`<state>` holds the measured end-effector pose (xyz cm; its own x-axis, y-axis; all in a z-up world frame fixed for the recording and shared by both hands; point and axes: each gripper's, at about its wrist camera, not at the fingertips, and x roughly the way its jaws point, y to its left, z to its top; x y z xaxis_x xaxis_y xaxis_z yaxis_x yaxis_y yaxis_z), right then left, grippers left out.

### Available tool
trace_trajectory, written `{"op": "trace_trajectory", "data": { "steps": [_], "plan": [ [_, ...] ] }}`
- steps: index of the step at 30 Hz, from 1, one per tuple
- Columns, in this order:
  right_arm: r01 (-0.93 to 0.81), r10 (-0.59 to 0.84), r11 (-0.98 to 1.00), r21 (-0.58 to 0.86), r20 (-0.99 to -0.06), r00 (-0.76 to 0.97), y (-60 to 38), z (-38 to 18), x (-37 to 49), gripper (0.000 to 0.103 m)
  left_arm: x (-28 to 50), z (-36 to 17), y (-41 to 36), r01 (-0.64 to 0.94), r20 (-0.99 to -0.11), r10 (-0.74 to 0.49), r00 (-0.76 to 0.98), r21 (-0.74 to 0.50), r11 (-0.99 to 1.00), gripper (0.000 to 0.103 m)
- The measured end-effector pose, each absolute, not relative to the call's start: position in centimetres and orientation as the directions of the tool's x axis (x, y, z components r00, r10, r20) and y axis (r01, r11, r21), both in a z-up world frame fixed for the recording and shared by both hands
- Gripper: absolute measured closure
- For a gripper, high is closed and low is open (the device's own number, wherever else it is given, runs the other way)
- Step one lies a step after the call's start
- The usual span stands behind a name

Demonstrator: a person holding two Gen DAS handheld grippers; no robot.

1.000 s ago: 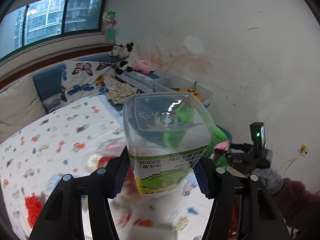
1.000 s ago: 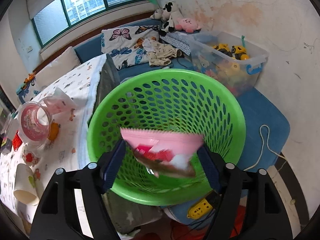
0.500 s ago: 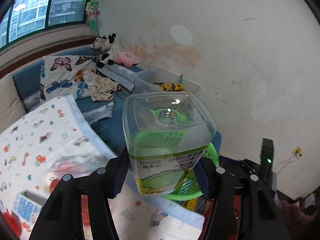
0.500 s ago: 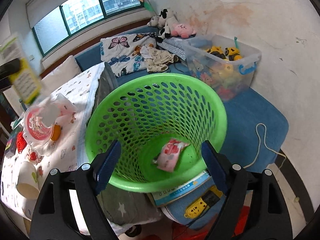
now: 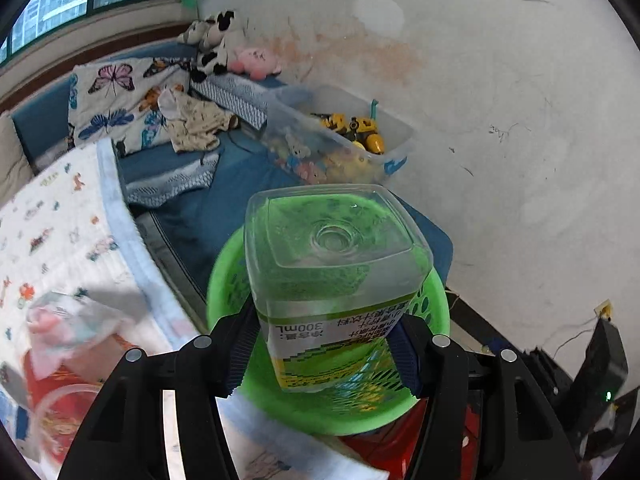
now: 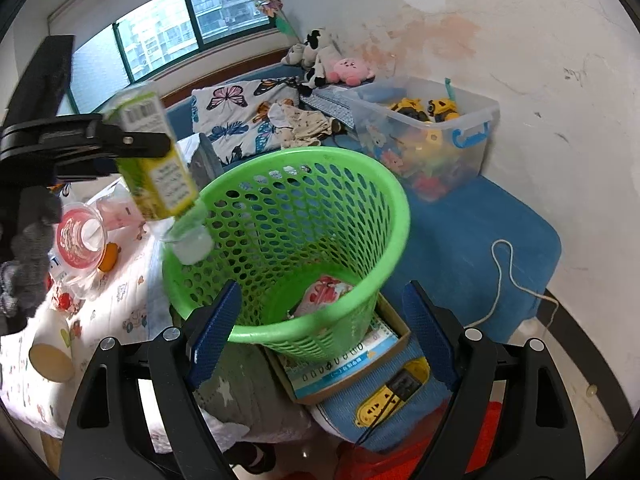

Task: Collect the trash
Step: 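Move the juice bottle over the green basket and open the left gripper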

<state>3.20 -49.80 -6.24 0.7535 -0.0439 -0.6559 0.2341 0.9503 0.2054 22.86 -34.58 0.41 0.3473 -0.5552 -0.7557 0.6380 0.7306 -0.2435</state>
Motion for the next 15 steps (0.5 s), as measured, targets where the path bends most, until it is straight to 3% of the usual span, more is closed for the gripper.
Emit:
{"op": "trace_trajectory", "data": {
  "steps": [11, 13, 15],
  "plan": [
    [0.269, -0.047, 0.932, 0.242, -0.655, 0.754, -50.9, -6.9, 1.1, 0.021, 24.2, -2.1, -39.8, 0.607, -0.783, -0.531, 0.323, -0.259, 0.751, 0.043],
    [0.27, -0.051, 0.933, 0.238, -0.656, 0.753, -50.9, -7.1, 0.8, 0.021, 24.4, -2.6, -39.7, 0.591, -0.786, -0.53, 0.317, -0.273, 0.759, 0.026],
    [0.272, -0.054, 0.934, 0.233, -0.658, 0.751, -50.7, -7.2, 0.6, 0.021, 24.4, -2.7, -39.5, 0.585, -0.786, -0.524, 0.326, -0.268, 0.766, 0.025]
  ]
}}
